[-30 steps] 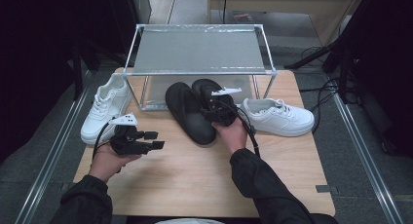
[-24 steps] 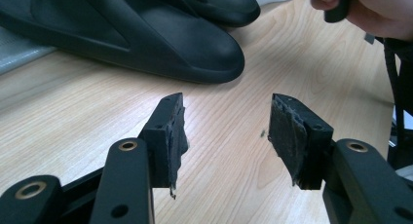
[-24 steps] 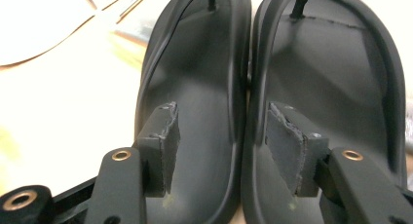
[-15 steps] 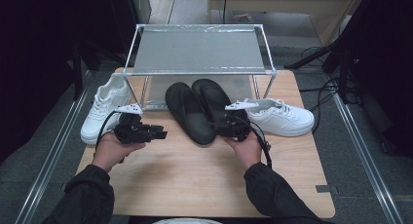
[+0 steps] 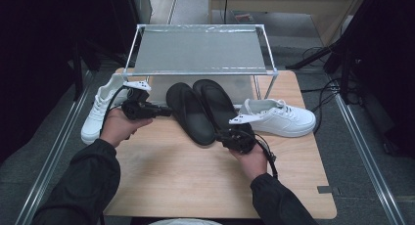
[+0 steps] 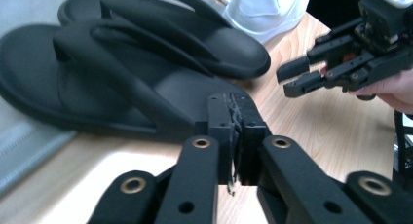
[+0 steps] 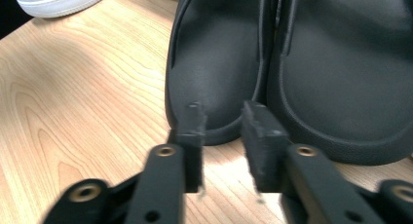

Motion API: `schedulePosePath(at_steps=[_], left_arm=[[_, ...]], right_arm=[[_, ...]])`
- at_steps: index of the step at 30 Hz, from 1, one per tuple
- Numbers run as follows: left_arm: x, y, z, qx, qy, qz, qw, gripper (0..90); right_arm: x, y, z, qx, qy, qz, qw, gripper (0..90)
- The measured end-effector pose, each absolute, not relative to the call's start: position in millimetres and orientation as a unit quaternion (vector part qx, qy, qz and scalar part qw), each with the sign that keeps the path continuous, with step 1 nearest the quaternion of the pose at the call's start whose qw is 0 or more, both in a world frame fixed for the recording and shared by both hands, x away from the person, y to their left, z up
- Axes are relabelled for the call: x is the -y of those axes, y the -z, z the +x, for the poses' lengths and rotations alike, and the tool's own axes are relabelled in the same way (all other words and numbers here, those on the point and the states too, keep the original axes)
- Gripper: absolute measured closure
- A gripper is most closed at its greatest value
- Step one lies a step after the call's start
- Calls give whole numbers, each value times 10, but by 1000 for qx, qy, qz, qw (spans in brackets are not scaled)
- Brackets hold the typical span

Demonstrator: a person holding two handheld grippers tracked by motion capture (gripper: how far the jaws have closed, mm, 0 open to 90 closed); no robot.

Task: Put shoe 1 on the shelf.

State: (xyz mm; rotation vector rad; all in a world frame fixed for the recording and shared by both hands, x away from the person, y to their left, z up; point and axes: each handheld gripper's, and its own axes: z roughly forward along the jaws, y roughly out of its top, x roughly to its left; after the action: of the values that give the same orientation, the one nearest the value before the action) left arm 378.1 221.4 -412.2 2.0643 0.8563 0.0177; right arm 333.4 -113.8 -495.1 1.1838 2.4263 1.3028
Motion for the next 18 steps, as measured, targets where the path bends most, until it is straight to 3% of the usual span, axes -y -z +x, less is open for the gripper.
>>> schedulePosePath(at_steps=[6, 18], left_arm=[[-2125, 3886, 4009, -329, -15, 838, 436, 900], [-1983, 3526, 4530, -319, -57, 842, 431, 900]], right_arm=[[1115, 5005, 3344, -814, -417, 400, 65, 900], [1049, 5138, 3361, -827, -409, 380, 66, 900]])
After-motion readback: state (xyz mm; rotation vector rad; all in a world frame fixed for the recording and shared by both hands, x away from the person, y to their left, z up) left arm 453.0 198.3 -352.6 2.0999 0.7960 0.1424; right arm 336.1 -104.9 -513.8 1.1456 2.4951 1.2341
